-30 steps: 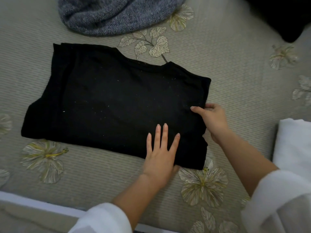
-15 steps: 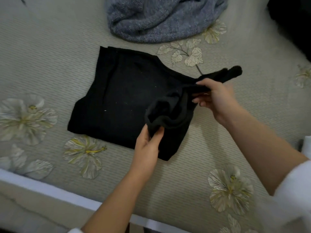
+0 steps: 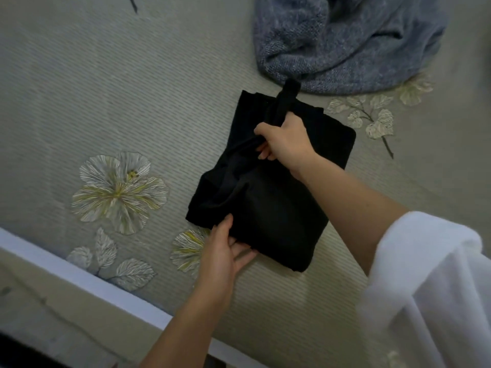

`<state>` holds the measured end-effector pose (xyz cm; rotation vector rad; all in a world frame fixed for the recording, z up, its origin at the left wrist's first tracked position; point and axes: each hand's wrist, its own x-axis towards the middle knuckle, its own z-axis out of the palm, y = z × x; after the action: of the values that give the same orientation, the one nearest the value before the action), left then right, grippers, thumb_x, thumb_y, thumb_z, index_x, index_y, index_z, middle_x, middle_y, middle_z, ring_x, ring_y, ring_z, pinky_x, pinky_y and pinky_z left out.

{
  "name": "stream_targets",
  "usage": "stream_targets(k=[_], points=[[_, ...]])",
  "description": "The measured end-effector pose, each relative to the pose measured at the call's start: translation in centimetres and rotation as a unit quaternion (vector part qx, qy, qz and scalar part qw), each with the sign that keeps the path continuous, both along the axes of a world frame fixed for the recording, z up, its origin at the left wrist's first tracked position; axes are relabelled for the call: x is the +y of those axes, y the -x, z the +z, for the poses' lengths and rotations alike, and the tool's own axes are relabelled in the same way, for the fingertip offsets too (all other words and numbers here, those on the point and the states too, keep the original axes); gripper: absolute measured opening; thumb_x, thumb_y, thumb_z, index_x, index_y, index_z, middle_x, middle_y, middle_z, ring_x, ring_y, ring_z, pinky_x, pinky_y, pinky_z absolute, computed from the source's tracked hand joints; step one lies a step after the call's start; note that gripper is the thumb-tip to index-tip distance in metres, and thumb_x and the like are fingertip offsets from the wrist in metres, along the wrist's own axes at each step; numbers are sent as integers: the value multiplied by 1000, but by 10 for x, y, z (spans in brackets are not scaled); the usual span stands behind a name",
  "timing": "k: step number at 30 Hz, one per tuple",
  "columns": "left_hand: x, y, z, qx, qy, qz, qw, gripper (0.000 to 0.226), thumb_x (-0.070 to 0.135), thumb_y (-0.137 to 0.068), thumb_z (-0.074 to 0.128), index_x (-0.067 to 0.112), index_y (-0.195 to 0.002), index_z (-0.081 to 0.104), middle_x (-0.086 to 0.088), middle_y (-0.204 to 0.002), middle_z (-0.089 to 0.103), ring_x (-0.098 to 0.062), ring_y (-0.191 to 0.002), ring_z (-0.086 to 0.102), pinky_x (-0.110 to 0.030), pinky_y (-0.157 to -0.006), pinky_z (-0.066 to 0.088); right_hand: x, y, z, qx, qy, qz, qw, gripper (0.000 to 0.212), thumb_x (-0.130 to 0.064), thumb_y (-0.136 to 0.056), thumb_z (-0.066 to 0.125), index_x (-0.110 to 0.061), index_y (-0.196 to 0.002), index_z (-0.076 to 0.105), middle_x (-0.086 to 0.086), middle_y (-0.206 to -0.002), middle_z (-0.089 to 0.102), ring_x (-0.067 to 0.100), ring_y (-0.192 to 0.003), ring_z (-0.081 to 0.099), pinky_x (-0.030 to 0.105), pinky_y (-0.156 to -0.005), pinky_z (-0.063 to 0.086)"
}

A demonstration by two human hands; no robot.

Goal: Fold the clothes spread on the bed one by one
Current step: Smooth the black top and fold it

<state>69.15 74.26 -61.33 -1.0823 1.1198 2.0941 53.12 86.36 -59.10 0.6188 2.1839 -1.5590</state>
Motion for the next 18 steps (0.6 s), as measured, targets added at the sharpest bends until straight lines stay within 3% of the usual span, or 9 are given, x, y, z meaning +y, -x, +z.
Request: stream_targets(k=[2,4,7,9,12,14,16,18], points=[[-7,0,-4,-14,16,-17,1000,16,42,-96,44,34,-105,55,-4,-109,70,-20,-89,72,-34,-73,58,-5,0,-7,-20,30,40,999,52,-23,-89,60,-10,-136,41,7,-87,70,15,-68,66,28,-58,48],[-13,1,-7,-40,47,-41,997,24,48,-96,39,30,-98,55,-9,-101,71,-20,-83,73,-33,-72,56,-2,-2,-10,-16,61,40,997,60,-24,-90,56,-15,-146,34,4,-95,72,17,-85,67,30,-70,52],[-21,4,-8,-85,88,-103,987,46,46,-95,35,10,-97,63,-11,-86,73,-22,-73,72,-32,-67,49,8,-16,-7,109,-17,26,994,39,-20,-82,57,-18,-121,60,0,-93,71,10,-88,65,25,-77,51],[-24,7,-1,-79,116,-162,977,53,45,-93,38,5,-77,69,-10,-71,73,-20,-64,69,-29,-62,45,16,-35,-8,176,-114,75,975,27,-19,-78,60,-20,-105,65,-4,-93,69,9,-90,64,27,-82,51],[-22,7,16,77,224,-236,942,59,48,-85,45,8,-43,57,-5,-49,63,-13,-46,57,-21,-53,42,23,-60,-20,189,-237,228,925,38,-30,-83,68,-20,-119,64,-1,-127,59,14,-123,49,35,-107,37],[-18,11,27,227,288,-211,906,49,45,-82,46,7,-50,48,2,-47,50,-7,-45,45,-19,-49,36,23,-65,-32,138,-281,317,895,61,-50,-84,61,-31,-140,45,-4,-154,32,15,-145,17,35,-117,11],[-14,23,33,346,370,-200,839,30,36,-88,44,18,-65,52,10,-66,52,-6,-63,50,-18,-59,38,22,-65,-43,113,-317,376,863,75,-68,-83,43,-40,-149,21,-7,-161,6,14,-148,-8,39,-117,-4],[-7,36,32,411,438,-210,772,20,30,-93,40,23,-95,59,17,-100,59,-5,-103,54,-19,-87,41,22,-65,-51,111,-344,413,836,85,-77,-77,25,-41,-151,5,-7,-161,-6,15,-146,-18,42,-118,-9]])
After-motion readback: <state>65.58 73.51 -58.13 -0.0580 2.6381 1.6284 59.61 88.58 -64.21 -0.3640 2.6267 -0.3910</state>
